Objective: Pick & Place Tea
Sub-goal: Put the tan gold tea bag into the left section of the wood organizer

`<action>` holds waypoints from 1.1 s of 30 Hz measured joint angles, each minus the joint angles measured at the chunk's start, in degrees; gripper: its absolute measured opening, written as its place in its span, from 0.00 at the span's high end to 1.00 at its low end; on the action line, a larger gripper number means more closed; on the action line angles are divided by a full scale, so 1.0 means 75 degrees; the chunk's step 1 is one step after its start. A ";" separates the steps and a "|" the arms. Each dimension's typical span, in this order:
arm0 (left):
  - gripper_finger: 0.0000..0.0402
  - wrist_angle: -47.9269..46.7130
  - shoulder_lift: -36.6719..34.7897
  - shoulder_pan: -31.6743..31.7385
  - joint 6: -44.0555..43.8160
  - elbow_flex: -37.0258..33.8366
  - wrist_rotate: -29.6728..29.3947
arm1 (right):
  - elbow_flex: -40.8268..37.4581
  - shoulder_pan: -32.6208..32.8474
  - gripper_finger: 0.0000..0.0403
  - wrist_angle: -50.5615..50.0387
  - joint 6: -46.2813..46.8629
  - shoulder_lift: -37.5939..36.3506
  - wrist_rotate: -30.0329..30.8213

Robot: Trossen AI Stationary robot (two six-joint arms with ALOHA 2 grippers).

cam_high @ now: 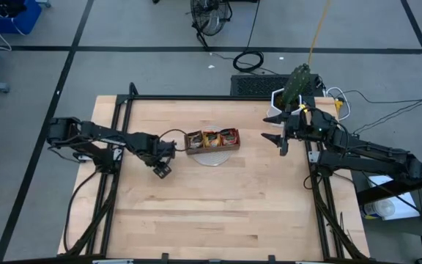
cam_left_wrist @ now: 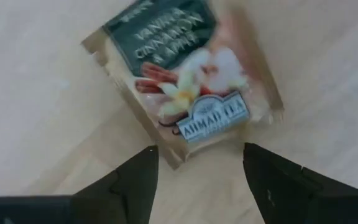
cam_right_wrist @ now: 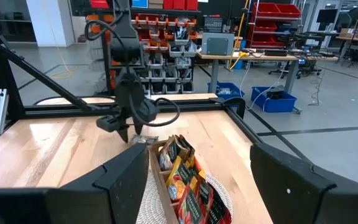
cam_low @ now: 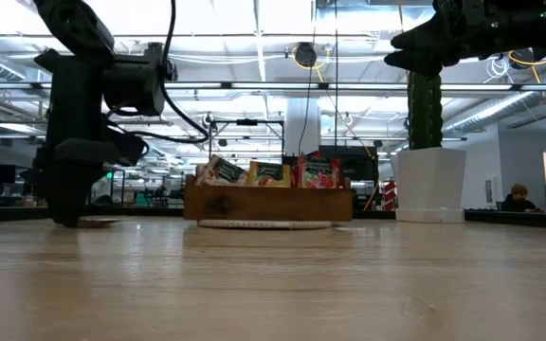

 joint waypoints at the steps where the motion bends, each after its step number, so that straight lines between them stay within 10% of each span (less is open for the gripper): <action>1: 0.42 -0.0001 0.0012 0.0068 0.0001 -0.0003 -0.0005 | 0.0000 0.0000 0.35 -0.0006 0.0000 0.0003 0.0000; 22: 0.42 0.0052 -0.0055 0.0537 0.0556 0.0418 0.0537 | 0.0000 0.0006 0.35 -0.0006 0.0006 0.0003 0.0011; 33: 0.42 0.0659 0.0434 0.0536 -0.0208 0.0441 -0.0550 | 0.0000 0.0006 0.35 -0.0006 0.0009 0.0003 0.0015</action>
